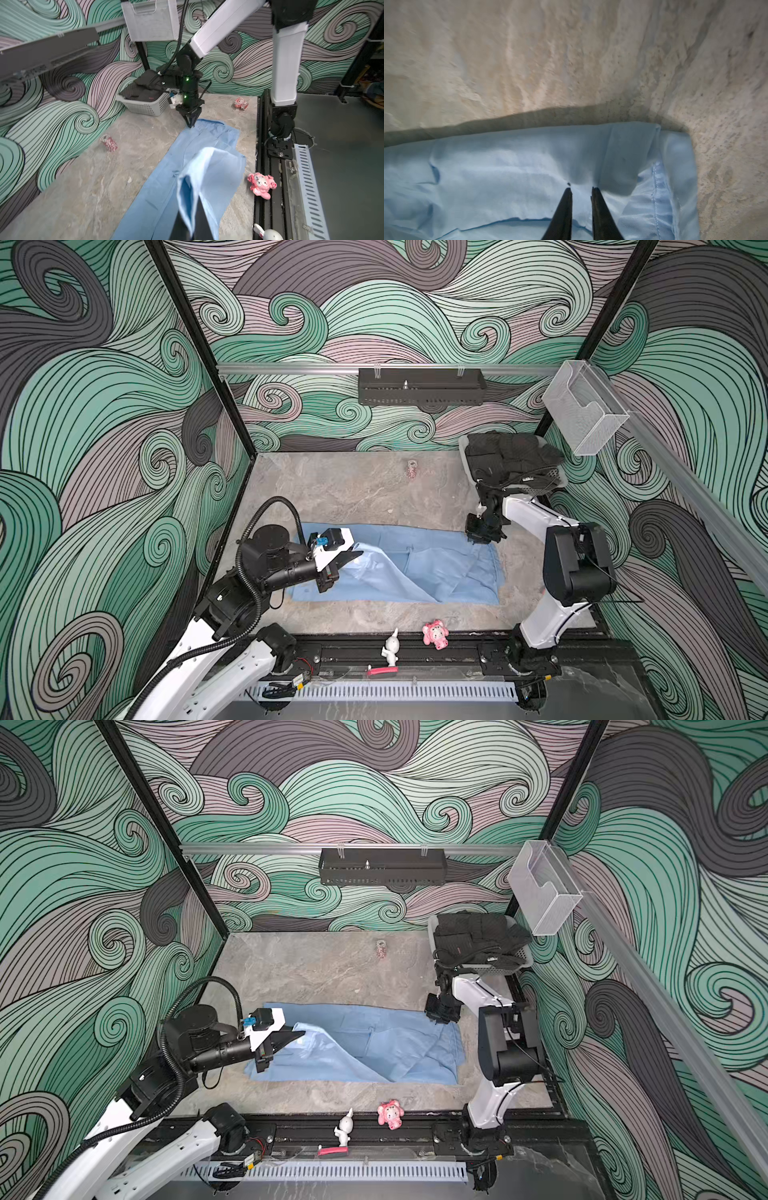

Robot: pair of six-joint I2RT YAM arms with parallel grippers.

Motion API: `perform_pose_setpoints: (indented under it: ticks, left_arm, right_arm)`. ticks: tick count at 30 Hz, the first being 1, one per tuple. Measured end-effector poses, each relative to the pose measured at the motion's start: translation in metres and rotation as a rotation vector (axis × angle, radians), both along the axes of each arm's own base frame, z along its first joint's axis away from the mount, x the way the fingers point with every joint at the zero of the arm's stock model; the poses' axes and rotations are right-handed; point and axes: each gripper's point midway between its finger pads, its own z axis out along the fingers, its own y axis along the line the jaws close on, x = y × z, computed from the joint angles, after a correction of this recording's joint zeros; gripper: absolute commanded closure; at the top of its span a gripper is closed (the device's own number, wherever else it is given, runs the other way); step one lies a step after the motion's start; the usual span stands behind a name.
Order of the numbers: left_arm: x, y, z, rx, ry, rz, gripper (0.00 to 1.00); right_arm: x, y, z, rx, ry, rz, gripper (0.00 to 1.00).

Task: Fold and stack the long sleeve shirts

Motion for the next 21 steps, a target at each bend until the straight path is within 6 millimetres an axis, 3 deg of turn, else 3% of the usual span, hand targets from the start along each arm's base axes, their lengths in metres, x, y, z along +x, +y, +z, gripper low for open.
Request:
perform_pose_setpoints:
  ticks: [5,12,21]
  left_arm:
    - [0.033,0.016,-0.018,0.019,0.094,0.180,1.00]
    - [0.086,0.069,-0.049,-0.020,0.278,0.502,1.00]
    - [0.131,0.089,-0.100,-0.077,0.570,0.703,1.00]
  right_arm:
    - [-0.008,-0.009,-0.014,-0.006,0.044,-0.026,0.81]
    - [-0.004,-0.017,-0.015,-0.006,0.031,-0.047,0.81]
    - [-0.004,-0.018,-0.016,-0.005,0.028,-0.051,0.81]
